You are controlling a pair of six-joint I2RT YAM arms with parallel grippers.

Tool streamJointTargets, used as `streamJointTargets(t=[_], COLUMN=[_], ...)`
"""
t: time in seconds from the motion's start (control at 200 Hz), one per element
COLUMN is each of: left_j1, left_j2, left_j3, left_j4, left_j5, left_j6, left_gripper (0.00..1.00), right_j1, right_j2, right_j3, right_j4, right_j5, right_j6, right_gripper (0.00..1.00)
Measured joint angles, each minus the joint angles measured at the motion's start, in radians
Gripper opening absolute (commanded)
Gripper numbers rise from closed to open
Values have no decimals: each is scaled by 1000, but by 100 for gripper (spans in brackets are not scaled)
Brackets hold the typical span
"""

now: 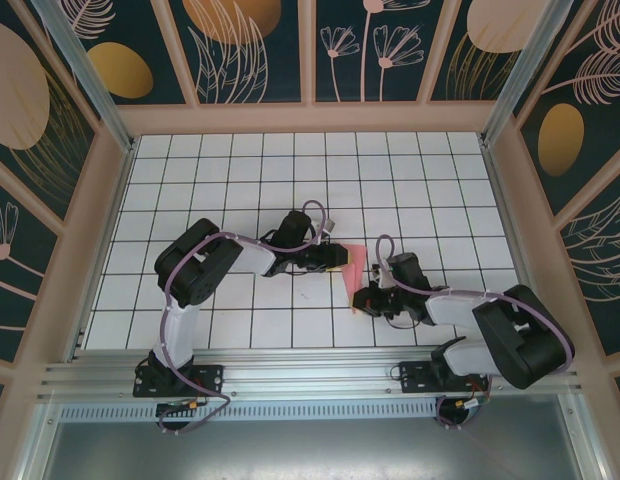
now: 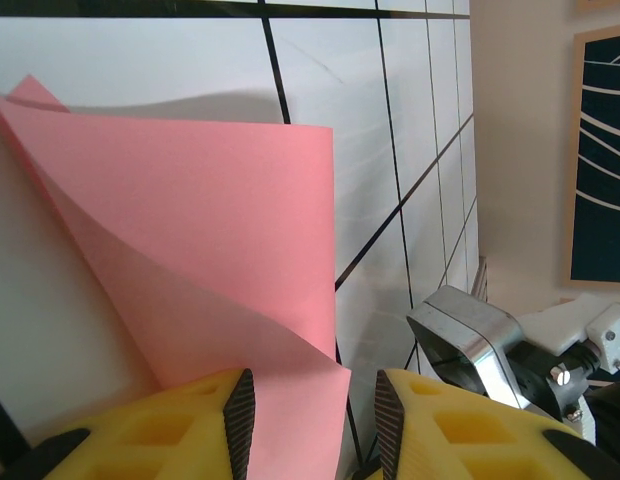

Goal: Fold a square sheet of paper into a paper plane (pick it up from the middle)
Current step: Fold the wing for the fifth time at the center of the table.

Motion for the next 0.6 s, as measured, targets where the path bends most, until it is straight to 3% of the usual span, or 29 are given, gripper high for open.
streamJointTargets(t=[0.19, 0.43, 0.6], left_j1=[0, 0, 0], left_j2=[0, 0, 1], left_j3=[2, 2, 2], left_j4=[-3, -6, -6], left_j5=[0, 0, 0], left_j6=[1, 4, 4], left_gripper=[39, 39, 38], right_j1=[12, 26, 26], right_j2=[-6, -120, -88], right_j3=[8, 10, 3], right_j4=[-7, -85, -87], right_j5=[-3, 5, 6], right_j6=[0, -1, -1], right_gripper=[0, 0, 0])
